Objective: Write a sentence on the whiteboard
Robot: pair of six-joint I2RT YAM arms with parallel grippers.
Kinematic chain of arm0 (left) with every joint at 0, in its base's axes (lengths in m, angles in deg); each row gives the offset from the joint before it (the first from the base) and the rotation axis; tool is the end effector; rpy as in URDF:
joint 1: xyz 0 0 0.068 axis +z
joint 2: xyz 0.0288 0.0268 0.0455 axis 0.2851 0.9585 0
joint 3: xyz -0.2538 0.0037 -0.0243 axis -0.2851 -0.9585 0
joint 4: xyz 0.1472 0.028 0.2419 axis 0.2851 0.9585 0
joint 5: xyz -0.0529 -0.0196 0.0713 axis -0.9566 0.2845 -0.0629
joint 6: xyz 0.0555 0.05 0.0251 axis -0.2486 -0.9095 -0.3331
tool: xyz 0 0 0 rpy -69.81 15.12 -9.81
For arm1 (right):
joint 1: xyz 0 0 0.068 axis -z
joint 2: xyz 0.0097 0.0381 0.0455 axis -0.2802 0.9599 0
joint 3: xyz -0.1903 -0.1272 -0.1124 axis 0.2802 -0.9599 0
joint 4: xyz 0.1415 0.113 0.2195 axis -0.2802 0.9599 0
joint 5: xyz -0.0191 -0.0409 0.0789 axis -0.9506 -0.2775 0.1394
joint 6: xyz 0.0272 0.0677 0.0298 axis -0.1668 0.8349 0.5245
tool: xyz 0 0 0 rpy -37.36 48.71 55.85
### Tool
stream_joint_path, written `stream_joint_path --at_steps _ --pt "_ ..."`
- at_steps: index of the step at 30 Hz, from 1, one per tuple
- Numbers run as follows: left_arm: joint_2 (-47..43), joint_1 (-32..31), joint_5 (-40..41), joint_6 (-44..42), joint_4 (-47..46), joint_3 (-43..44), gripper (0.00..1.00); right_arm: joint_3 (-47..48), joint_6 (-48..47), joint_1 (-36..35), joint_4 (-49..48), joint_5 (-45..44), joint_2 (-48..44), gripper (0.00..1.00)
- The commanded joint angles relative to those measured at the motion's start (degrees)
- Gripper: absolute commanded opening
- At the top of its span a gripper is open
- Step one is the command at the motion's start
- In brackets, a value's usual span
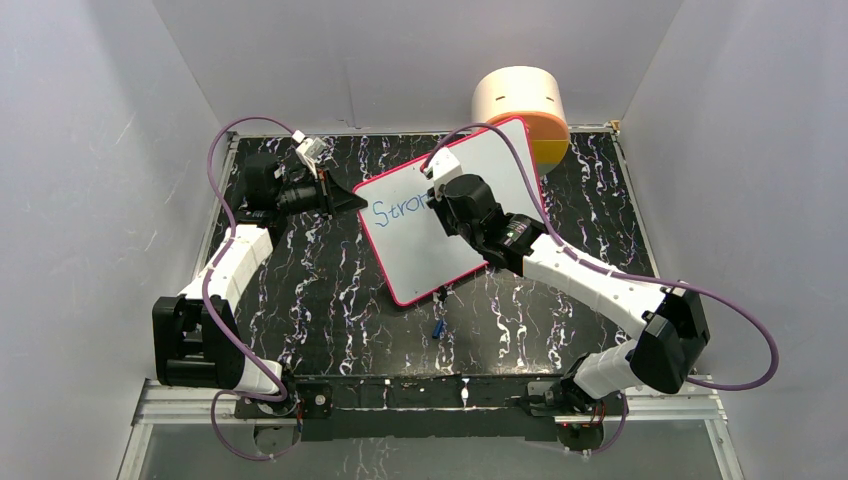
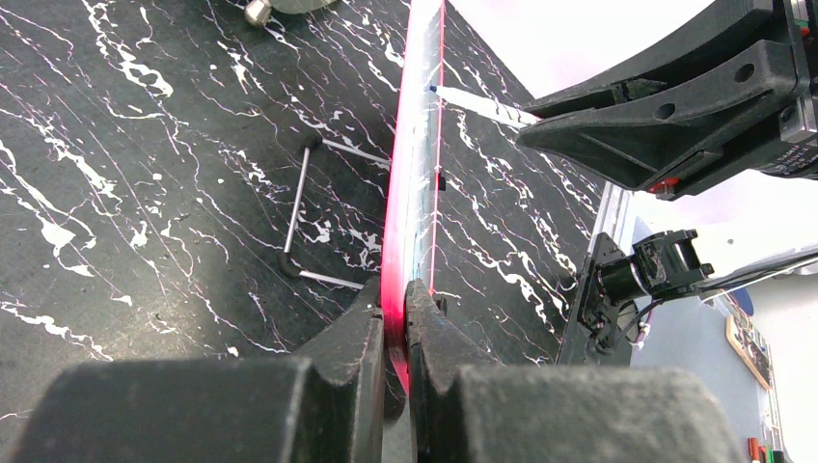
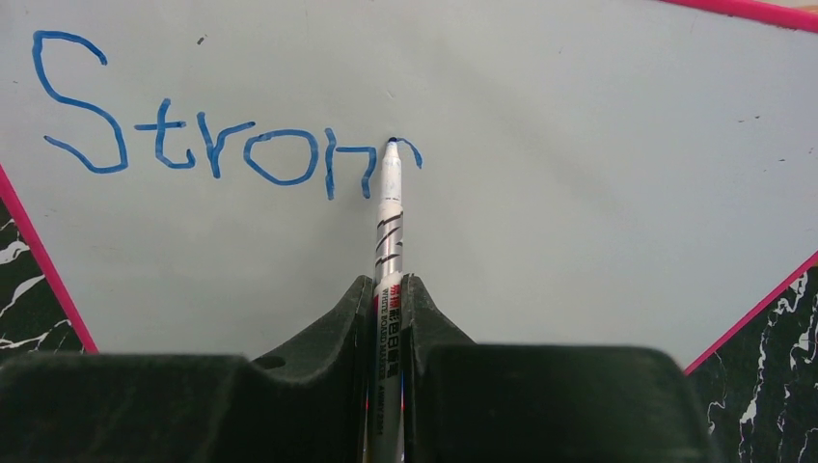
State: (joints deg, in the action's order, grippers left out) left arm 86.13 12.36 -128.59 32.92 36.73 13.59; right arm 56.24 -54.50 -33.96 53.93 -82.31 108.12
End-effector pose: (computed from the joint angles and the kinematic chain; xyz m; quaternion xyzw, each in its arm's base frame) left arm 0.3504 -0.0833 0.2717 0.2388 0.7172 -0.4617 0.4642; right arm 0.2652 0.2752 0.3049 -0.2572 0.7861 0.0574 0.5591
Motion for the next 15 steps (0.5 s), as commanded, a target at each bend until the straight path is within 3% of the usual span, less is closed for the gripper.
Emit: stream_joint_path --at_steps 1,15 --pt "1.6 -2.5 2.1 -5.3 5.1 -0.6 0.0 2.7 -0.5 0.3 -0.6 1.1 0.3 0.0" --pt "1.8 -2.5 2.3 -5.5 5.3 -0.7 0.0 1.5 0.1 0.3 4.1 1.6 -0.3 0.0"
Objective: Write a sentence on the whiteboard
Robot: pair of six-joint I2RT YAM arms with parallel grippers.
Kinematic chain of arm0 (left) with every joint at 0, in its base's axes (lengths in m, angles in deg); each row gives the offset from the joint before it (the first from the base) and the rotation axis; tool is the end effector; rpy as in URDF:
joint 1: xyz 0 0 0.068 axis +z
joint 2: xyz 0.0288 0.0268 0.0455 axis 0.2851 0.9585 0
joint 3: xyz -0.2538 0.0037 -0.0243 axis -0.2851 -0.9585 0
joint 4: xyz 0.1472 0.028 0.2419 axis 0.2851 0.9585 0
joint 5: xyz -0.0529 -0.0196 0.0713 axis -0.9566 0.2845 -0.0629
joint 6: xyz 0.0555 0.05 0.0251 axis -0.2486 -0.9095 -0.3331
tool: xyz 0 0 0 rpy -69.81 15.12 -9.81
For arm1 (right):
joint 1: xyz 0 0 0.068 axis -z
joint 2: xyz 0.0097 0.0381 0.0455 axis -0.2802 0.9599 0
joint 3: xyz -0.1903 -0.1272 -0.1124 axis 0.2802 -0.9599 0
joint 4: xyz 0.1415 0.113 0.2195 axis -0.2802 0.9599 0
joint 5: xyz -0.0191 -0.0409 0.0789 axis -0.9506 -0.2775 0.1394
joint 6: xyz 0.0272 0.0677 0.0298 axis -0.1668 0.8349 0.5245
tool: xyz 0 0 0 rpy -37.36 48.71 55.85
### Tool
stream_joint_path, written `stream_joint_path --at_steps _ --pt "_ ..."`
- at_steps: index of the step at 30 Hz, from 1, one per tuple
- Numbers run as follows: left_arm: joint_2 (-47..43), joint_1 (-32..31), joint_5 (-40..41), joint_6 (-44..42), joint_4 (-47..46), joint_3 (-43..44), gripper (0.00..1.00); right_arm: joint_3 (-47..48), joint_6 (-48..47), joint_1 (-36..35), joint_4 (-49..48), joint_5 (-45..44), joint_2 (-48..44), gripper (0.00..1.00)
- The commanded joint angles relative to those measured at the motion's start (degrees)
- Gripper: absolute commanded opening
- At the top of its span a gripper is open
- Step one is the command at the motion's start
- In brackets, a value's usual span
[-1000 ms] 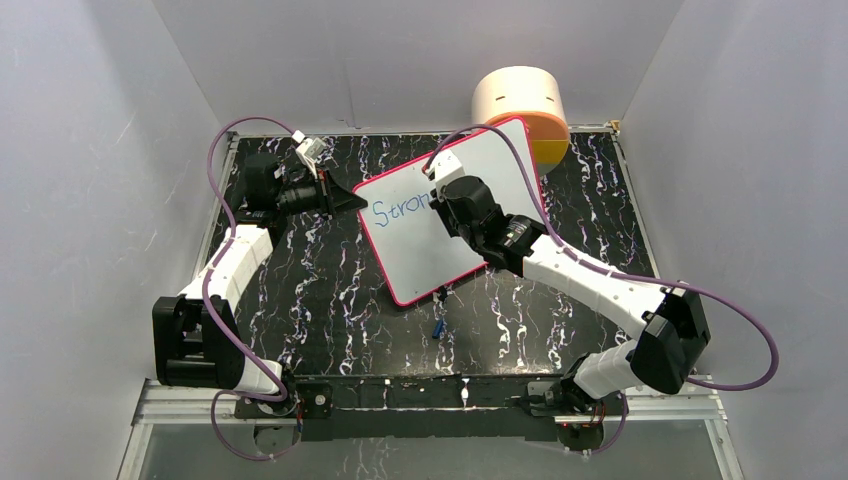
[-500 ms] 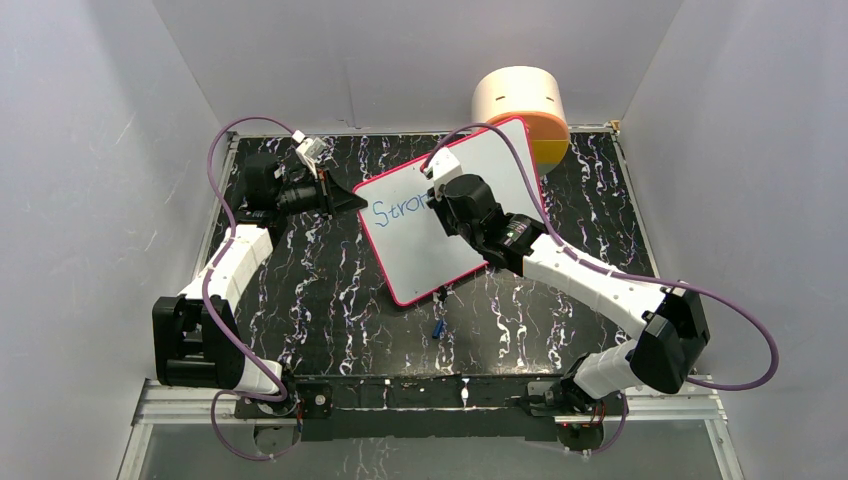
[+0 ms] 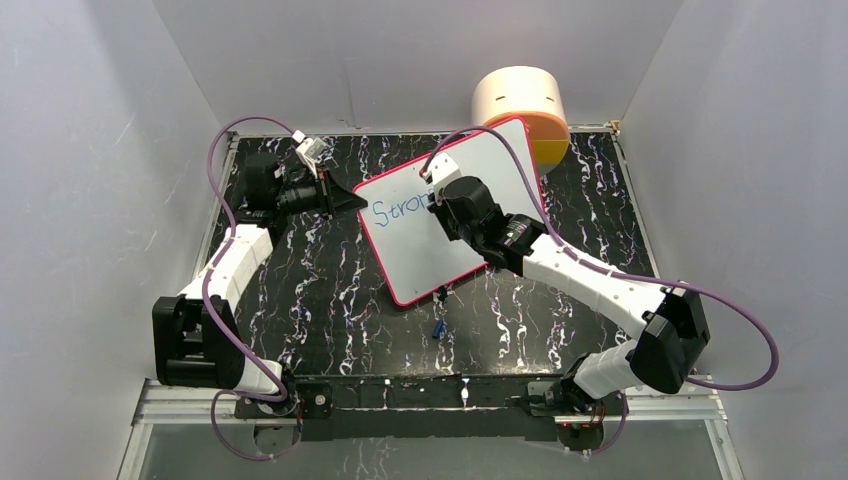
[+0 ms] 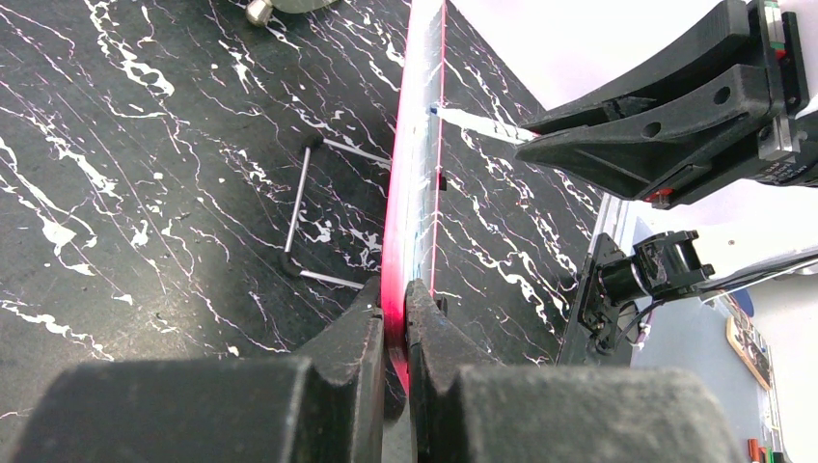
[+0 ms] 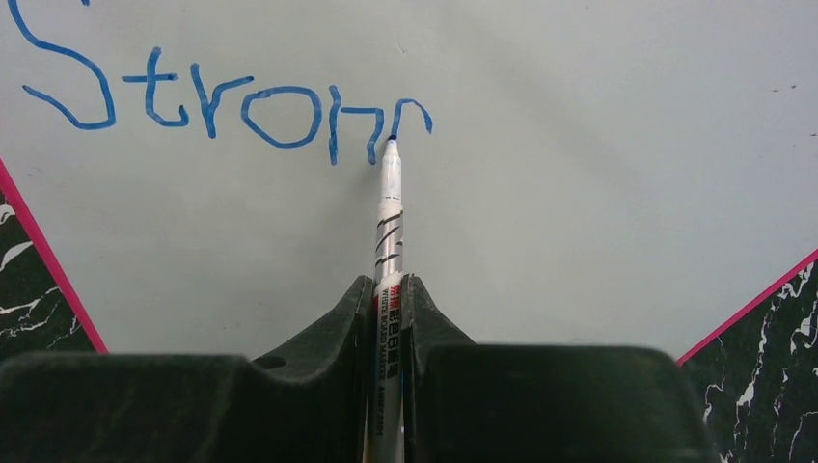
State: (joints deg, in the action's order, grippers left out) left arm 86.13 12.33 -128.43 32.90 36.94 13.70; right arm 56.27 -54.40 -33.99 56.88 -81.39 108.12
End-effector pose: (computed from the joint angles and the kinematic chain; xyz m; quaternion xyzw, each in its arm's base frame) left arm 0.3506 -0.0834 0.2720 0.2380 0.7180 -0.4610 0.4641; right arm 0.2627 0.2740 0.2986 -0.2710 0.7957 0.0532 0.5391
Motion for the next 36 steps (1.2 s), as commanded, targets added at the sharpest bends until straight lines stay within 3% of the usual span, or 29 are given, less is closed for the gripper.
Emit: stream_joint_path --at_steps 1,15,36 --pt "1.8 -2.5 2.2 -5.5 5.1 -0.8 0.0 1.5 -0.2 0.3 1.5 0.5 -0.2 0.0" --pt "1.7 -2.5 2.4 -5.8 5.6 -0.7 0.0 1.9 -1.4 0.7 1.5 -3.7 0.2 0.0" --pt "1.8 -2.7 2.5 -6.0 5.9 -0.6 0.0 4.3 -2.9 1.3 -3.7 -2.6 1.3 0.0"
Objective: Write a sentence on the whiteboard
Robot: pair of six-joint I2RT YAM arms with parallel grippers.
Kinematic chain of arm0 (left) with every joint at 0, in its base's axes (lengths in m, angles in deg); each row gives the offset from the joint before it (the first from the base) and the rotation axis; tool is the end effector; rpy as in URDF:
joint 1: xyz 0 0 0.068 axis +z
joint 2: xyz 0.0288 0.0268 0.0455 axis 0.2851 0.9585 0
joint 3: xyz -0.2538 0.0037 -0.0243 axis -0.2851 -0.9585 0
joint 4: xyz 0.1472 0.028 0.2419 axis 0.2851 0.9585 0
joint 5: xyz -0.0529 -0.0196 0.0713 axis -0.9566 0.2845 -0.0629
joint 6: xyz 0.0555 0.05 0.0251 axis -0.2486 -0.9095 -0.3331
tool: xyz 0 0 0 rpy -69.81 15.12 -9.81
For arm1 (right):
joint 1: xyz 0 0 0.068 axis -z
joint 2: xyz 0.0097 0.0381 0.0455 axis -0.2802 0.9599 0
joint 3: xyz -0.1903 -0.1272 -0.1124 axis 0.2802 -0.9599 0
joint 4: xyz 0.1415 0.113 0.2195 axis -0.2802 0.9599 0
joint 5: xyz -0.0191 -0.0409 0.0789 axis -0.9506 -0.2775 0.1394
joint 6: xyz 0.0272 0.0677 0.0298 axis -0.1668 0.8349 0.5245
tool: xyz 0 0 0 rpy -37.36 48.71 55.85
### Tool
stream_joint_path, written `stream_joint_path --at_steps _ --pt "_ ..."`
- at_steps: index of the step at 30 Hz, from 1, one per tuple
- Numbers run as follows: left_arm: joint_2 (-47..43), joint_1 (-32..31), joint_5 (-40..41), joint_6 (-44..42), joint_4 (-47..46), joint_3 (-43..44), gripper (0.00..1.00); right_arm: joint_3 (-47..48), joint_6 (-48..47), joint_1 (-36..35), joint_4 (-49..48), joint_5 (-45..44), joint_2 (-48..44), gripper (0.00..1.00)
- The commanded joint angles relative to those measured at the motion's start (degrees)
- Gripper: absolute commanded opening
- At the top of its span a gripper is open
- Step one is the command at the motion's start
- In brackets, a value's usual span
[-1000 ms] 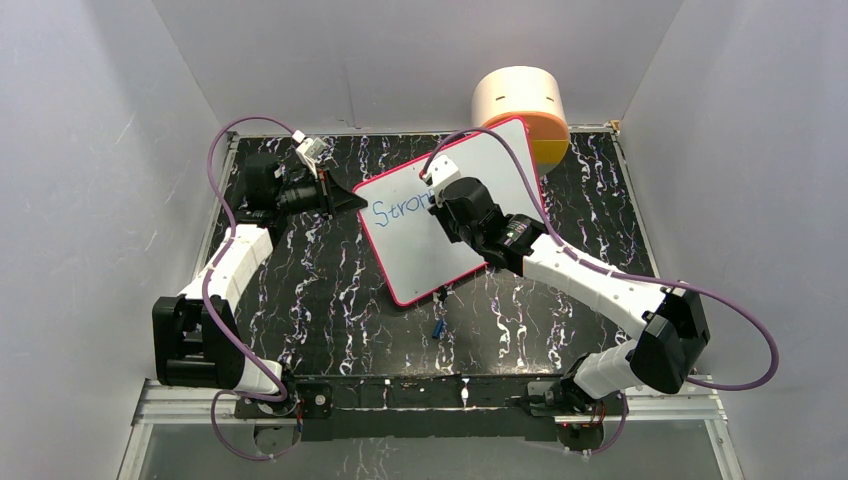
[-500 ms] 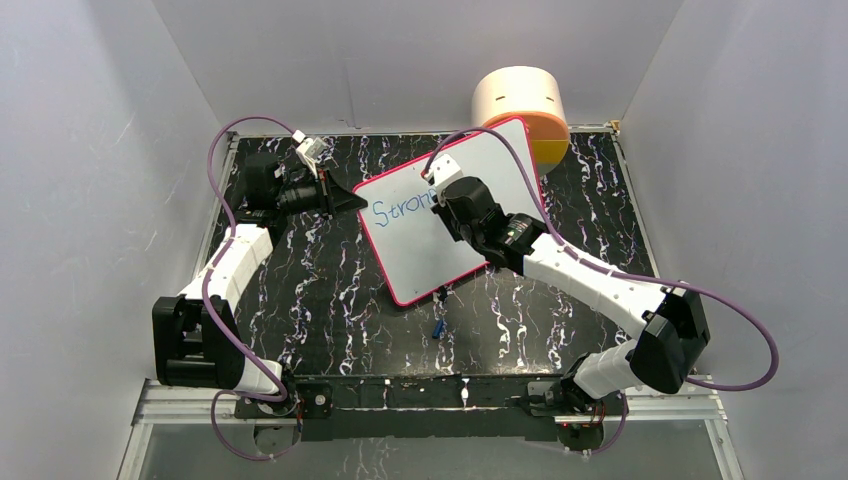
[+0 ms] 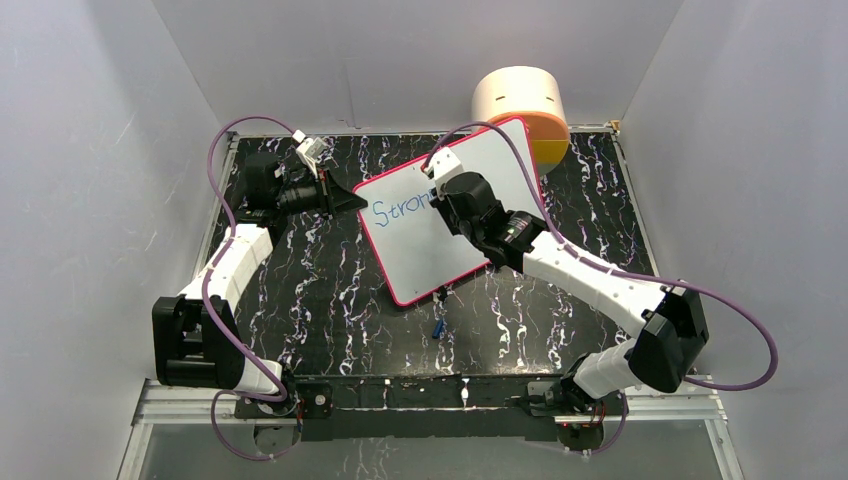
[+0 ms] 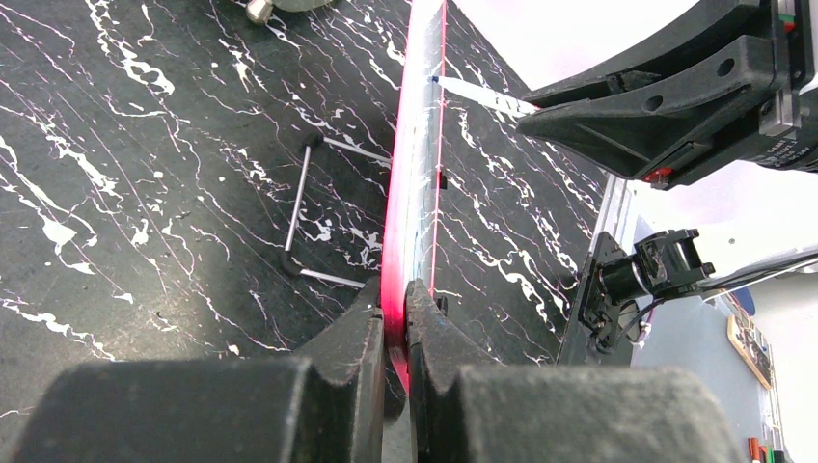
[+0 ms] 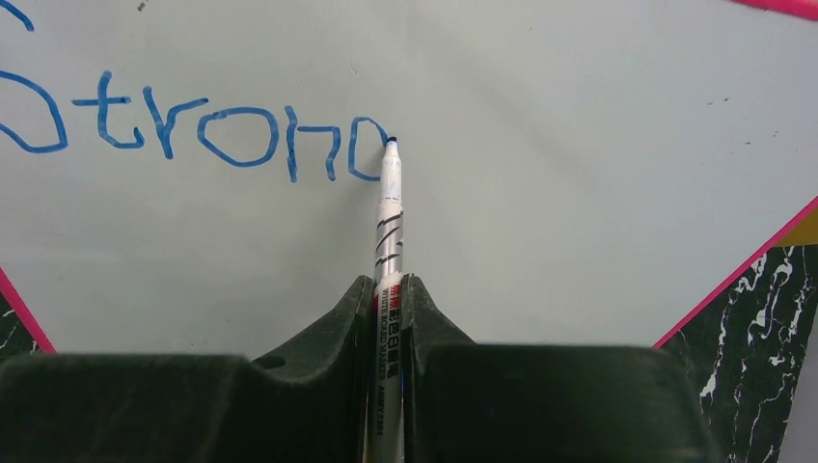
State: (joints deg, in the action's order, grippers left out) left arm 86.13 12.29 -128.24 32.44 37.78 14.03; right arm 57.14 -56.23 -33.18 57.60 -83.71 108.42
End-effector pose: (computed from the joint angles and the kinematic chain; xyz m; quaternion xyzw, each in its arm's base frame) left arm 0.3508 -0.0836 0.2726 0.2383 0.7197 -0.4590 0.4632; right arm 0.2684 0.2687 0.3018 -0.2677 0.7951 0.0238 0.5437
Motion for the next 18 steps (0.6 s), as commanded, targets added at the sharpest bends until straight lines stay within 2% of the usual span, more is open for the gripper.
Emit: stream_joint_path --at_steps 1,18 --pt "1.8 -2.7 2.4 -5.5 5.1 -0.9 0.0 3.5 -1.0 0.4 -4.4 -0.3 1.1 0.0" --pt "1.9 -2.7 2.4 -5.5 5.1 -0.8 0.0 1.8 1.2 0.5 0.6 1.4 0.5 0.0"
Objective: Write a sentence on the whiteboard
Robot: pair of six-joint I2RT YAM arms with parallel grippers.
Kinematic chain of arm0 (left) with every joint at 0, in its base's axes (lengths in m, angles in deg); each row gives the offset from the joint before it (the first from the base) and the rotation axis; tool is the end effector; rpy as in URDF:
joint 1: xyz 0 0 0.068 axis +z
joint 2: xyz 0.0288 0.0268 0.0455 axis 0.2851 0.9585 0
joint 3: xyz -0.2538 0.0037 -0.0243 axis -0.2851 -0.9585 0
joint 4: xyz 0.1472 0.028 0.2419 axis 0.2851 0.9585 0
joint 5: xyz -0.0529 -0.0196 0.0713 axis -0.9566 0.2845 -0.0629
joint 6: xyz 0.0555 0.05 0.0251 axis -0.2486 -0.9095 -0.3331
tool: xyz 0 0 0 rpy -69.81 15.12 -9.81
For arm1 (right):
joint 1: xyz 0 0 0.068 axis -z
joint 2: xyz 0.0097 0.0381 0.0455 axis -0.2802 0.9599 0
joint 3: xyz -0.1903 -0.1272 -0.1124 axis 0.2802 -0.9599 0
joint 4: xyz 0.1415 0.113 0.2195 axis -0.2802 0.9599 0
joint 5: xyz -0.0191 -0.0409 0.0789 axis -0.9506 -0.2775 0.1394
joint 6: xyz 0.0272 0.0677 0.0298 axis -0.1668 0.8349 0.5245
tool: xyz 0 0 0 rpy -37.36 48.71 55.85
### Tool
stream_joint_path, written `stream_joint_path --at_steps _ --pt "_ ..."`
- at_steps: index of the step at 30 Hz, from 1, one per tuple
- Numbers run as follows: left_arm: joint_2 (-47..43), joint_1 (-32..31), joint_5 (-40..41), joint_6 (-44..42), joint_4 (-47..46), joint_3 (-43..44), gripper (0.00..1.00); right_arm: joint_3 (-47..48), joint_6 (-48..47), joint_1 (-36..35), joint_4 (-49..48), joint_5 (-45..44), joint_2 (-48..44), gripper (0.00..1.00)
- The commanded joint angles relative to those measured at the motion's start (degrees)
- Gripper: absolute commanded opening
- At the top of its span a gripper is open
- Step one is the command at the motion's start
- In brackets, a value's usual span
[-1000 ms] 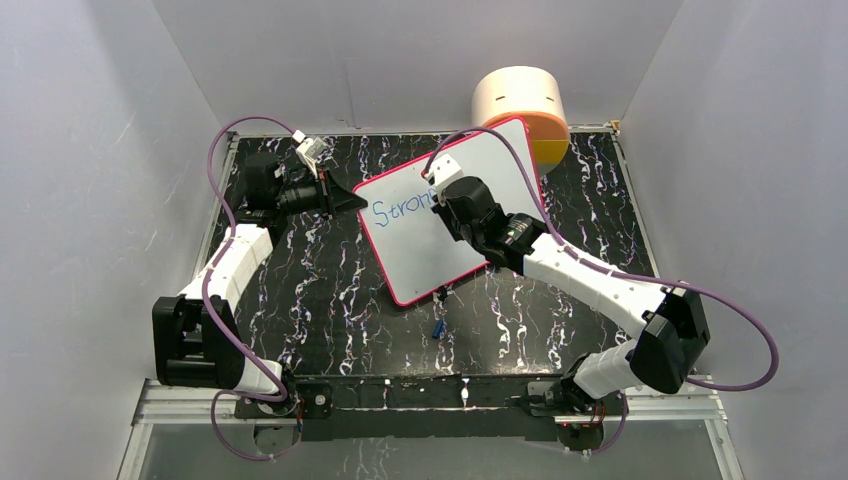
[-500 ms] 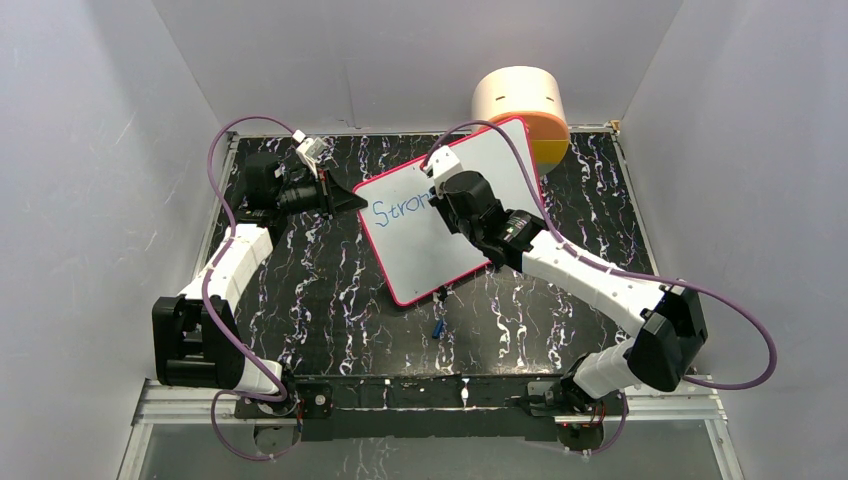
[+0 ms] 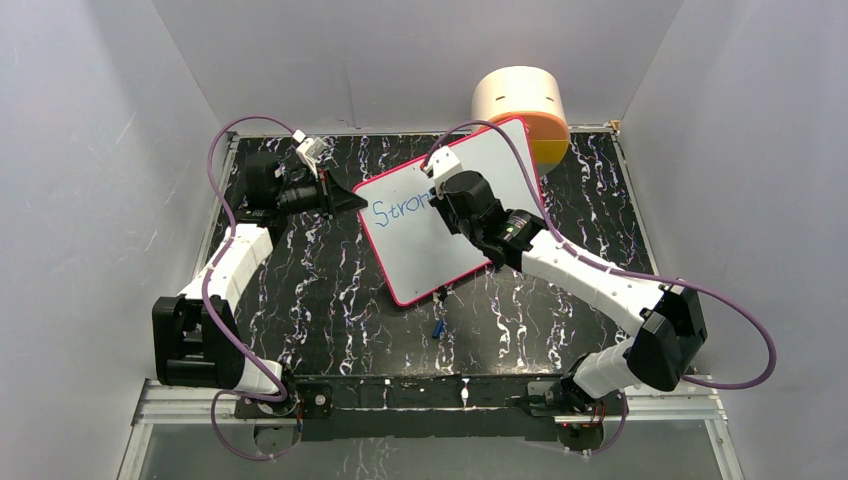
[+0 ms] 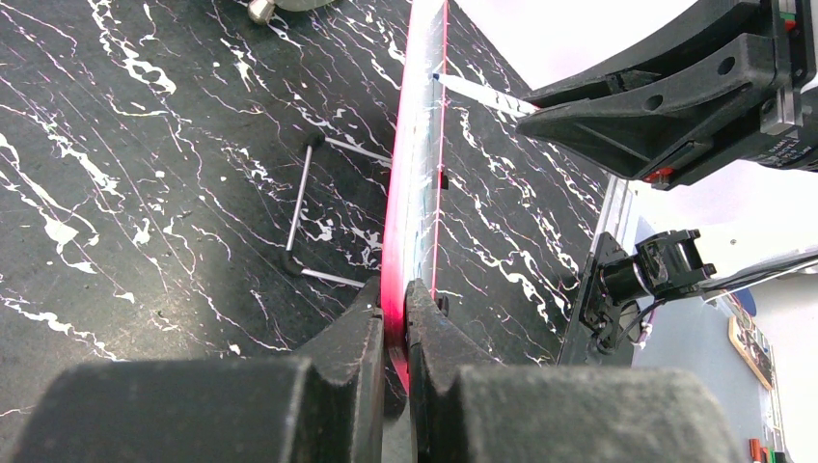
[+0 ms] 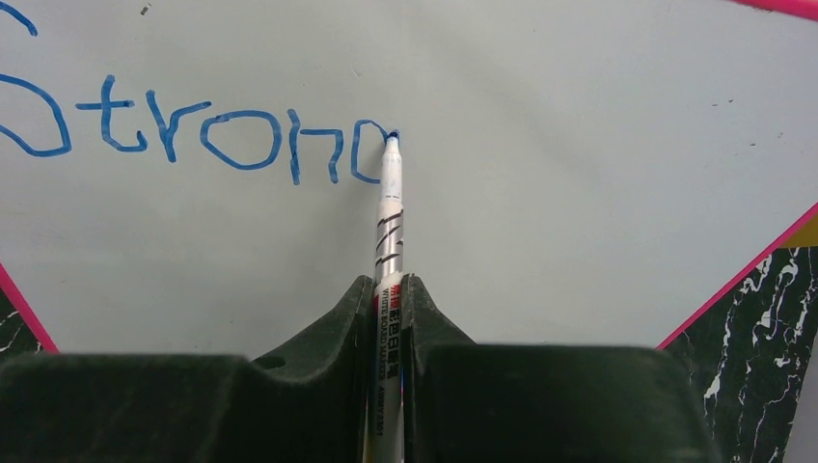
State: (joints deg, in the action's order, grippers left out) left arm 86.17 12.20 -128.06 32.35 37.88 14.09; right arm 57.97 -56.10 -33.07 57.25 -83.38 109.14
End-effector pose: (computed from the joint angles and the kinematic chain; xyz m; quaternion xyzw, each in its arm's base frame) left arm 0.3510 -0.0840 0.2725 0.2383 0.7202 -0.4581 0.4632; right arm 0.2711 0.2712 0.3036 -0.2660 0.7940 0.0280 0.5460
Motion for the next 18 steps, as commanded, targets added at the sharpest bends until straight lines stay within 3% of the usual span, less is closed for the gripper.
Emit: stream_joint_path --at_steps 1,18 --pt "1.9 -2.6 2.2 -5.4 4.9 -0.9 0.0 0.8 1.3 0.4 1.3 1.2 -0.3 0.0" --pt "1.8 -2.6 2.3 -5.6 5.1 -0.9 0.0 -1.6 2.9 0.4 4.0 1.6 -1.9 0.0"
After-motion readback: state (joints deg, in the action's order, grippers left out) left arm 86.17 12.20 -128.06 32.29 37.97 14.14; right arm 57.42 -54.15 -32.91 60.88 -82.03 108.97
